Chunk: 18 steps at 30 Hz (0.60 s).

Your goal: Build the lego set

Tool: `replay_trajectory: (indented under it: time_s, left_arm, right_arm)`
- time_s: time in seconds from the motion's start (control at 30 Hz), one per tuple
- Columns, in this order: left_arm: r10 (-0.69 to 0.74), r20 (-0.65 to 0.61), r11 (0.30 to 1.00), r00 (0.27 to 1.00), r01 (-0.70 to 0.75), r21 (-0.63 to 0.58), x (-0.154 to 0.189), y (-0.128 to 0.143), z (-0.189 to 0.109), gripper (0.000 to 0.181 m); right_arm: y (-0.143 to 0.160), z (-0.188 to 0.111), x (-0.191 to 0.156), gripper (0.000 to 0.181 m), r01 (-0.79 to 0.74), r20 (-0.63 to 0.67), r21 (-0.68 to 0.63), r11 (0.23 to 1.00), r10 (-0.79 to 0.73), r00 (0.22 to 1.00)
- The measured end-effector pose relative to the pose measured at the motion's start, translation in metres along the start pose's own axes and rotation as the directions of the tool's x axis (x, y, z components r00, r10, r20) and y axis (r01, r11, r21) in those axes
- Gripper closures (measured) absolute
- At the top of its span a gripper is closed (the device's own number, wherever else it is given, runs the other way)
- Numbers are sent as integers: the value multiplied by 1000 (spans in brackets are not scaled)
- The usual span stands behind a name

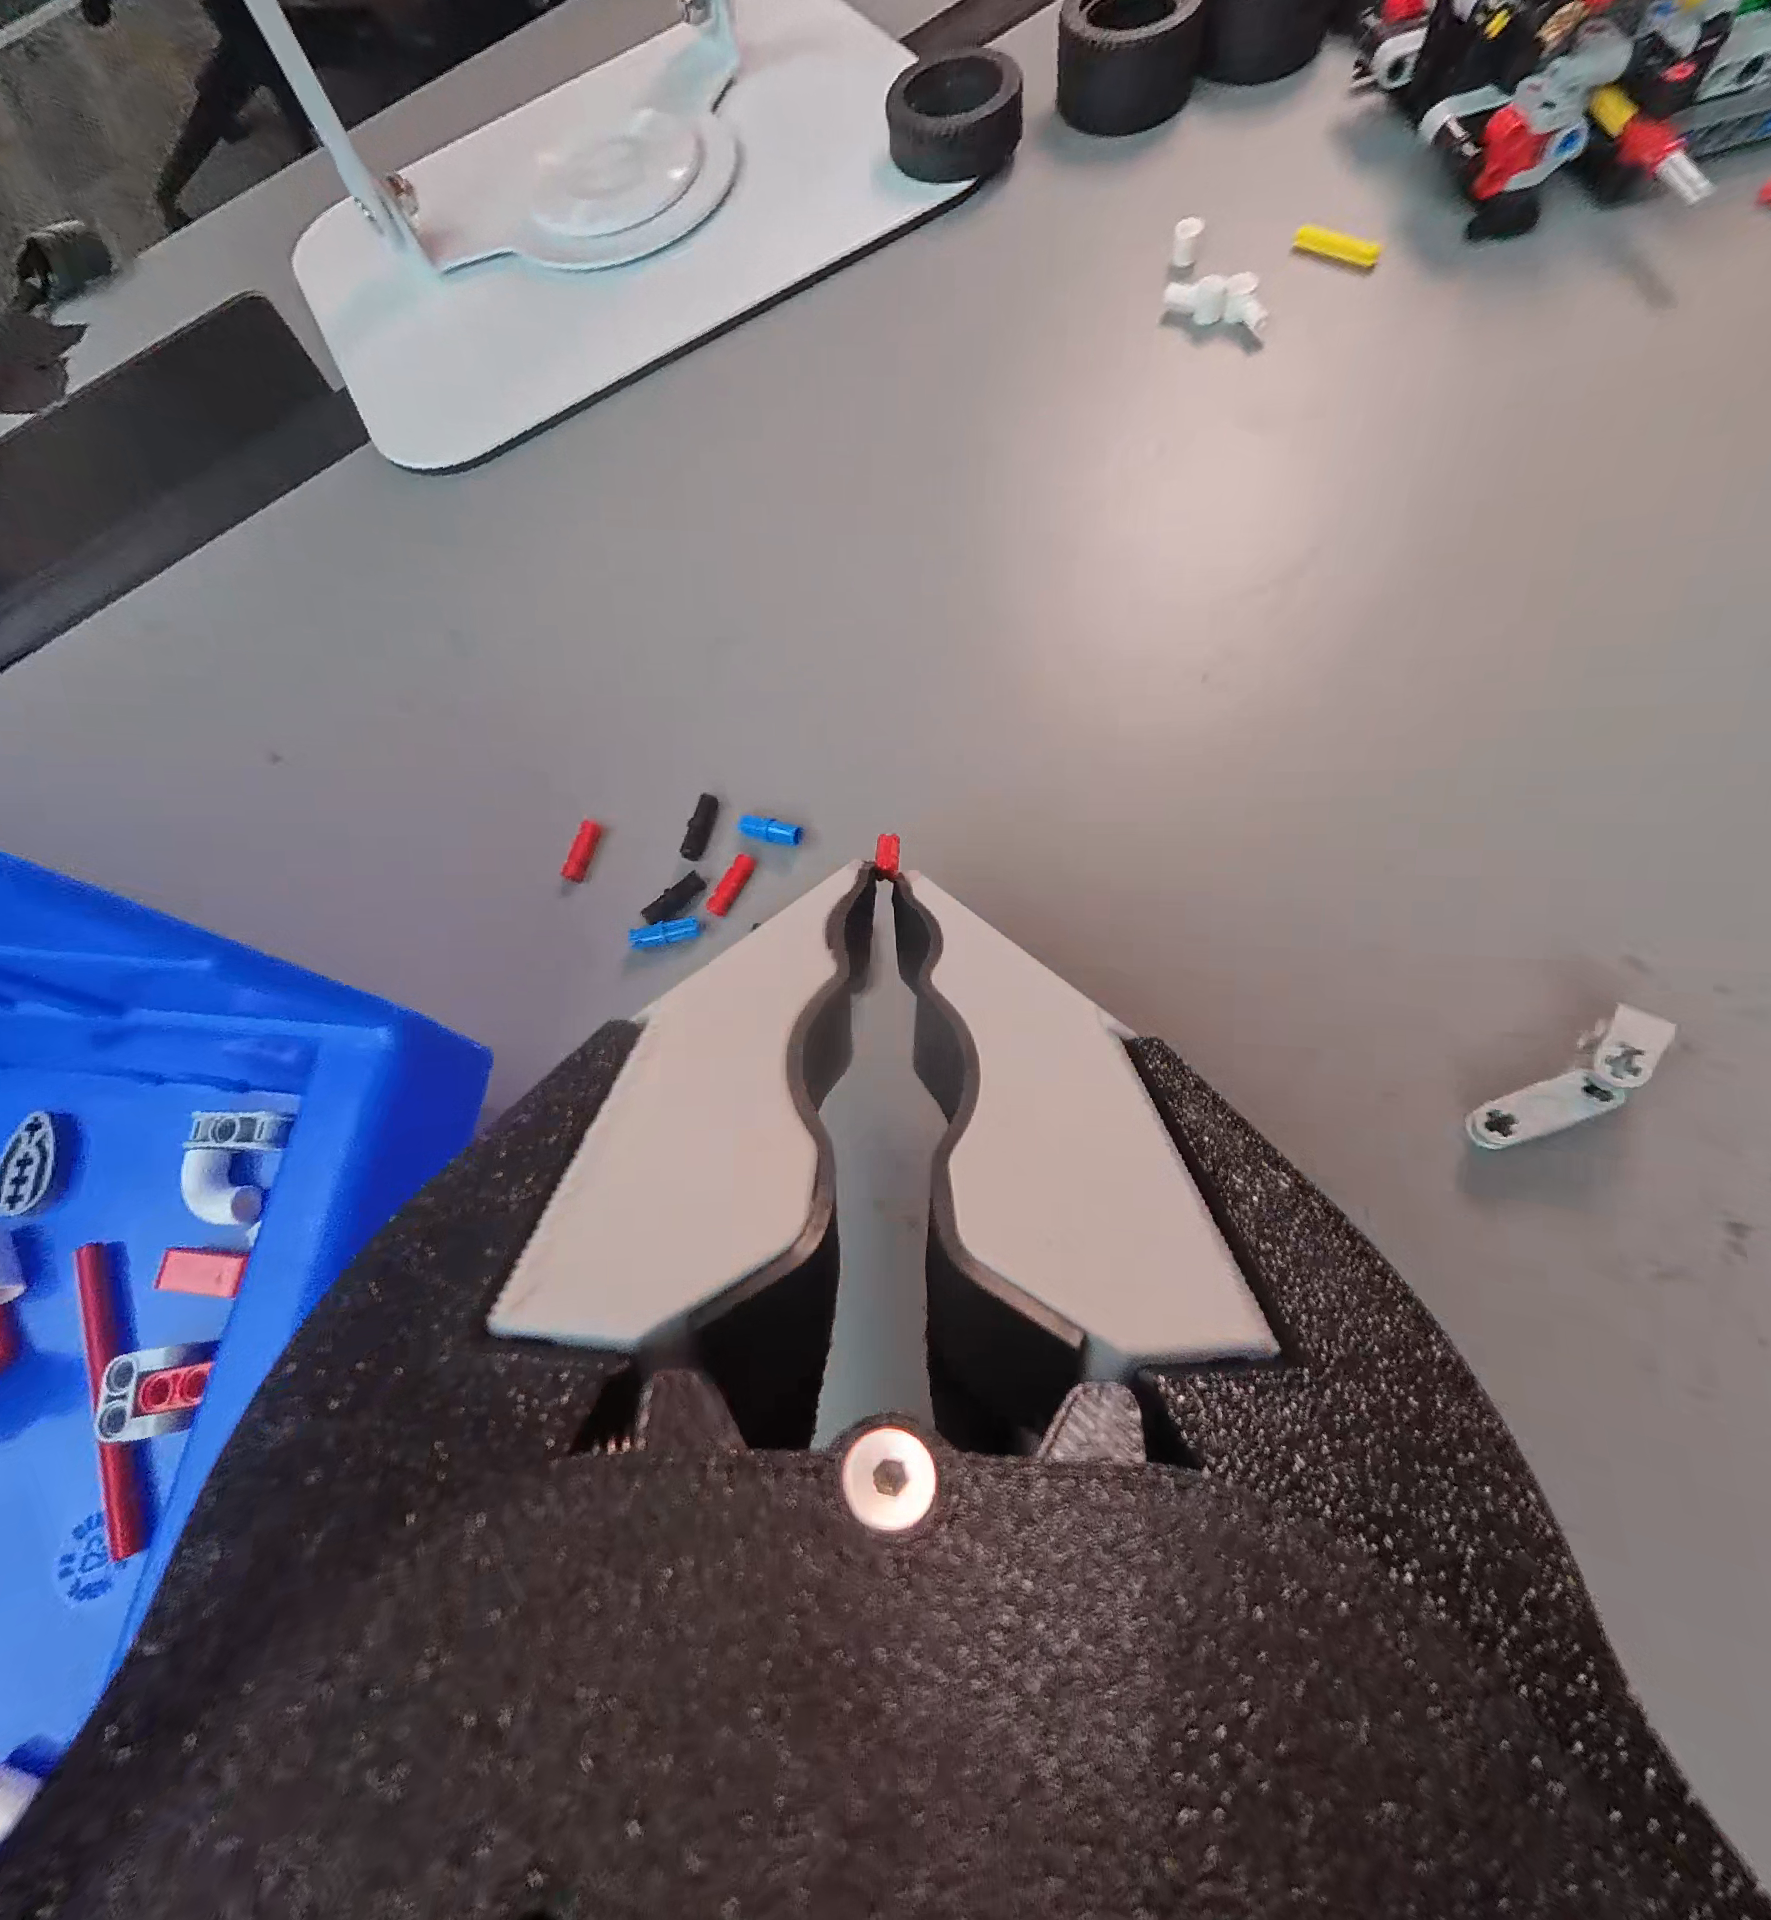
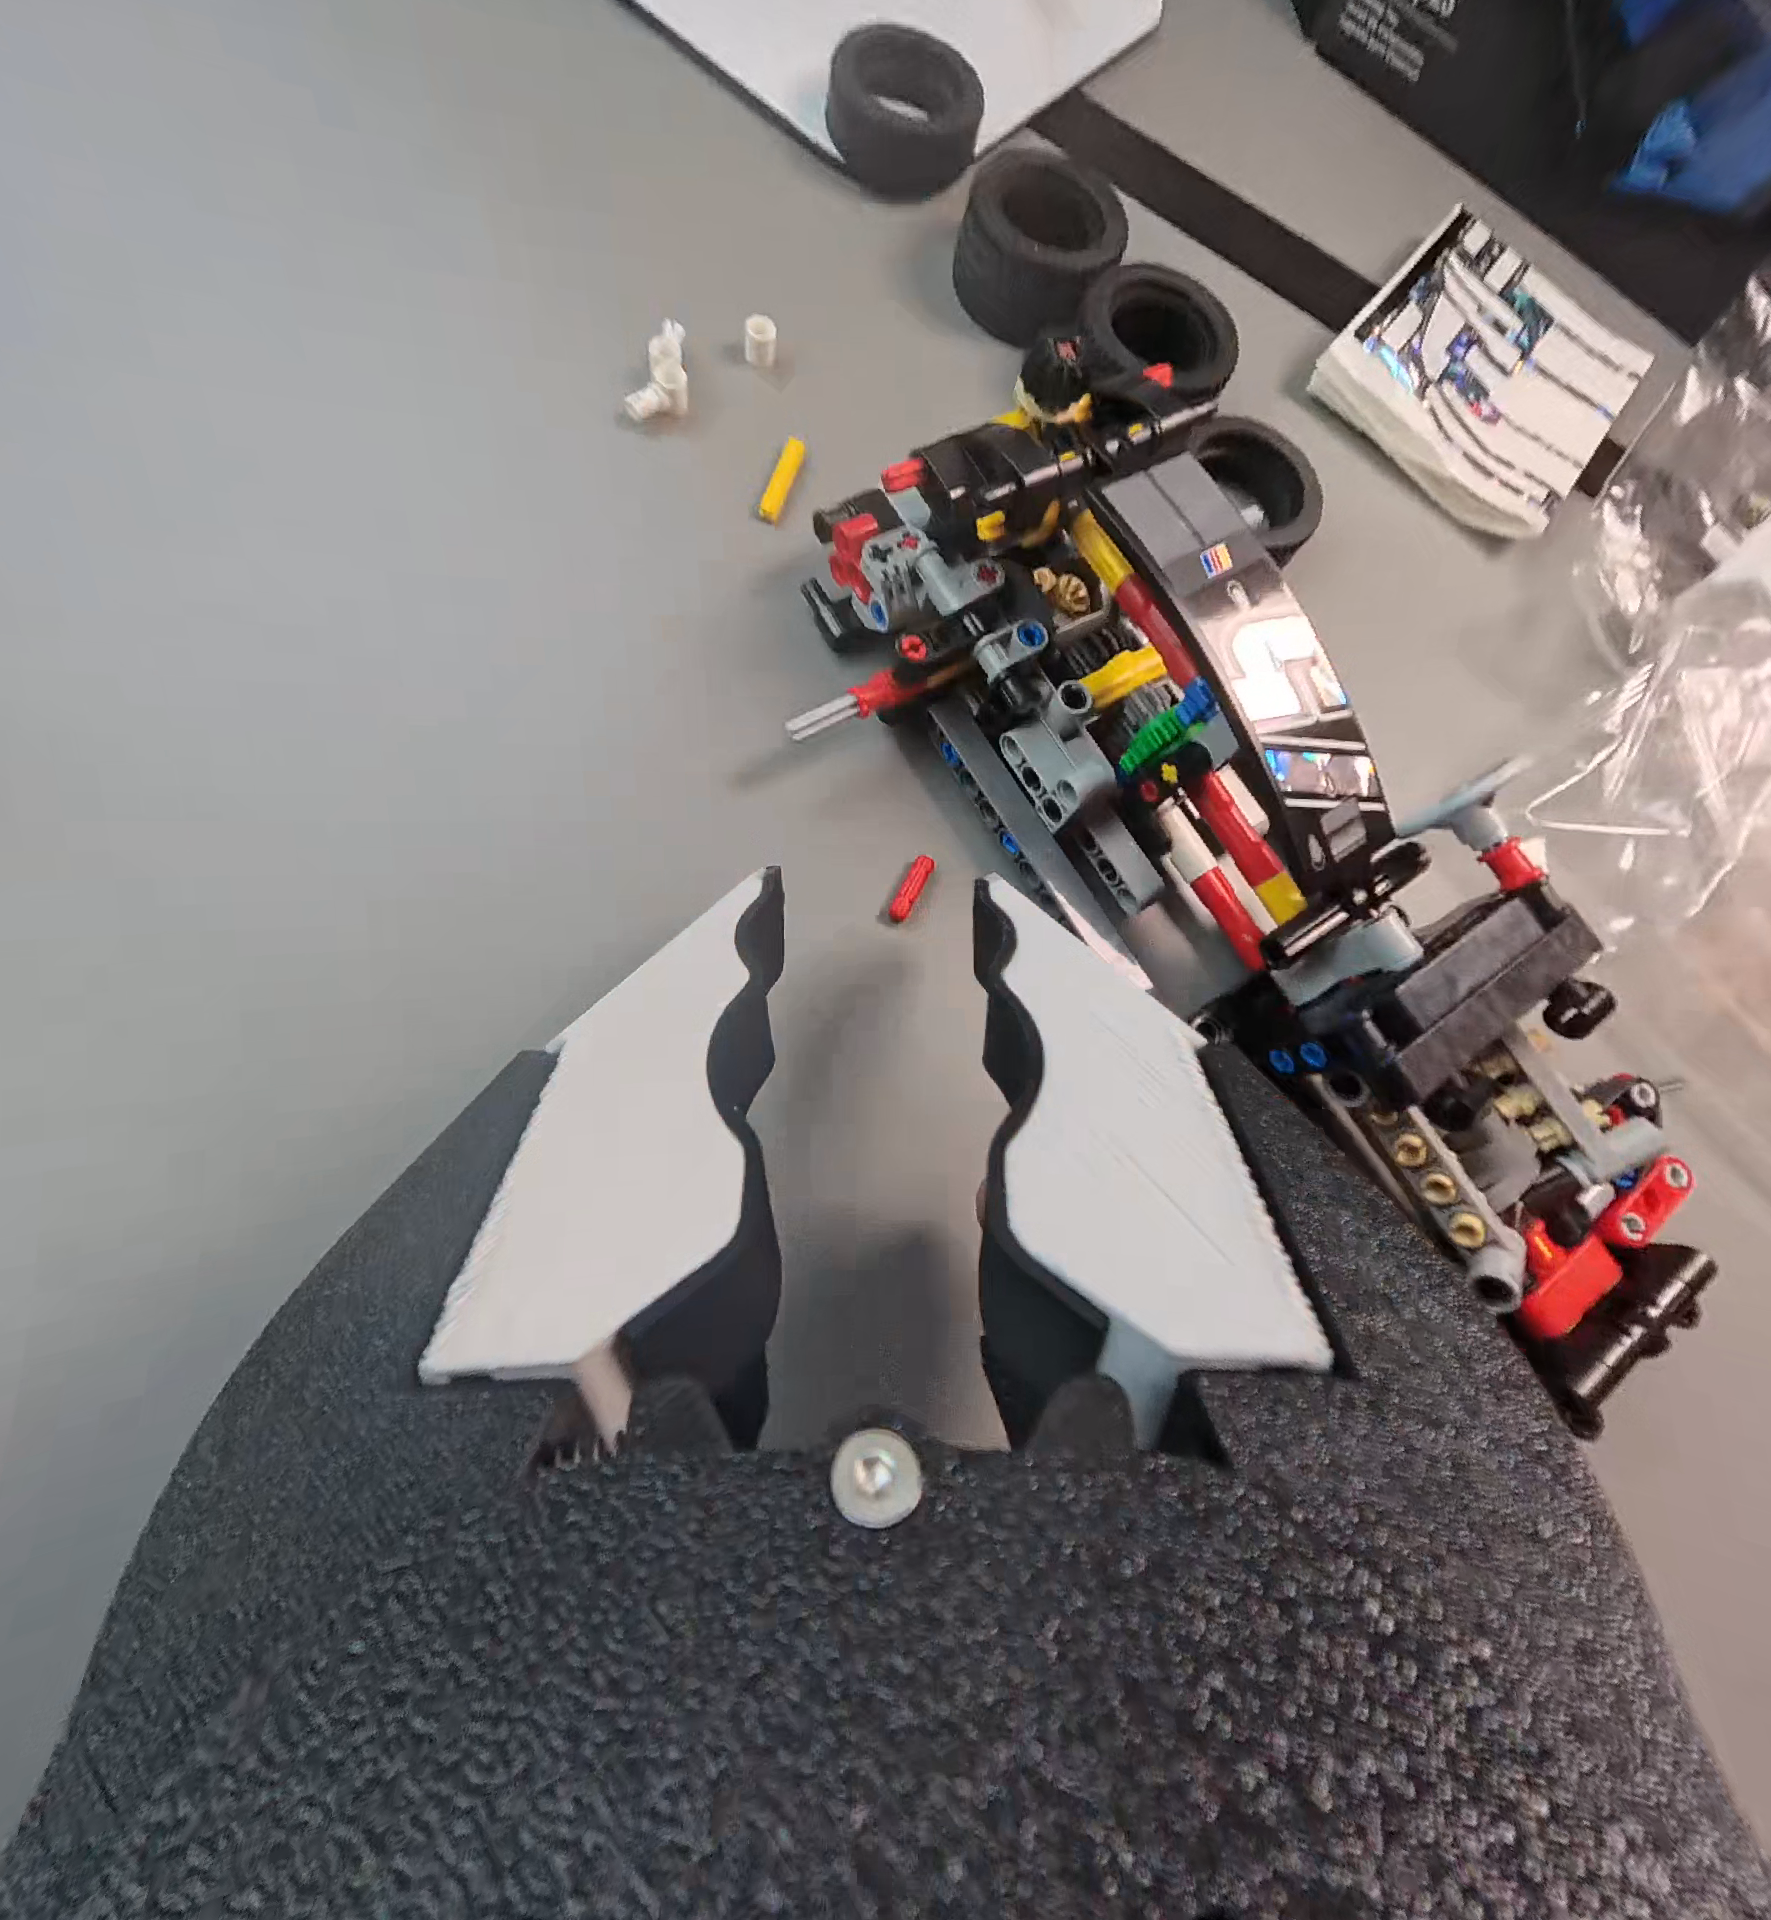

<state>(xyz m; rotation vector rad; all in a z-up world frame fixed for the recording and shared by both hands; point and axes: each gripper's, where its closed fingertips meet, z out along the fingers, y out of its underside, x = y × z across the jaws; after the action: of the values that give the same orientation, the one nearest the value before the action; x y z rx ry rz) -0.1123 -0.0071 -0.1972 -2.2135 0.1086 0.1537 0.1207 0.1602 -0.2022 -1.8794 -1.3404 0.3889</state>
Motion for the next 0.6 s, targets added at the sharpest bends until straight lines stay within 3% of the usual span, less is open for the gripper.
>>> replay_trajectory:
  time_s: [0.2, 0.3, 0.4, 0.47, 0.6]
  left_arm:
    - [-16, 15, 999, 1000, 17, -35, -9, 10, 4, 178]
    - [-31, 3, 999, 1000, 31, -26, -10, 9, 0, 169]
    - [-58, -40, 998, 997, 59, 8, -5, 3, -5, 163]
    - [-68, -128, 994, 989, 79, 80, 10, -11, -13, 162]
    - [-150, -433, 961, 889, 234, 147, 57, -37, -35, 161]
  right_arm:
    - [13, 11, 6, 157, -58, -15, -89, 994, 57, 998]
    - [11, 14, 4, 163, -54, 11, -107, 993, 56, 998]
    - [11, 15, 0, 181, -9, 31, -118, 993, 13, 999]
    - [8, 16, -3, 181, 69, 25, -97, 993, -67, 997]
    - [-30, -2, -53, 181, 301, 93, 183, 936, -321, 942]
